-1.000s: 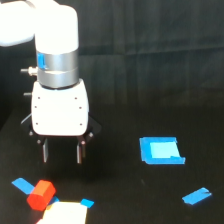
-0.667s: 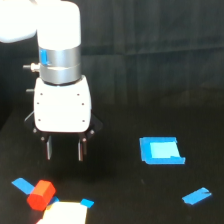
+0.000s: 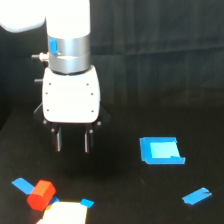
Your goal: Pick up the red object from the table
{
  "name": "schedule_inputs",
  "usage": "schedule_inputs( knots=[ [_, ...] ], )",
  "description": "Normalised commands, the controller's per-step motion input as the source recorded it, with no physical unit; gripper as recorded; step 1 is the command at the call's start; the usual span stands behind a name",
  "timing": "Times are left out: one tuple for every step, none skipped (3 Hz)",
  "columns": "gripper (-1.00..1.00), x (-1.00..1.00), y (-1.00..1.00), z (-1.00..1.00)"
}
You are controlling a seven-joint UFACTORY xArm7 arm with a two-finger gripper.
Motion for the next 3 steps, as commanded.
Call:
schedule_inputs(
  knots=[
    [1.00,1.00,-1.00,-1.00],
    [0.85,1.00,-0.92,-1.00],
    [-1.00,-0.38,0.12,0.86]
  ],
)
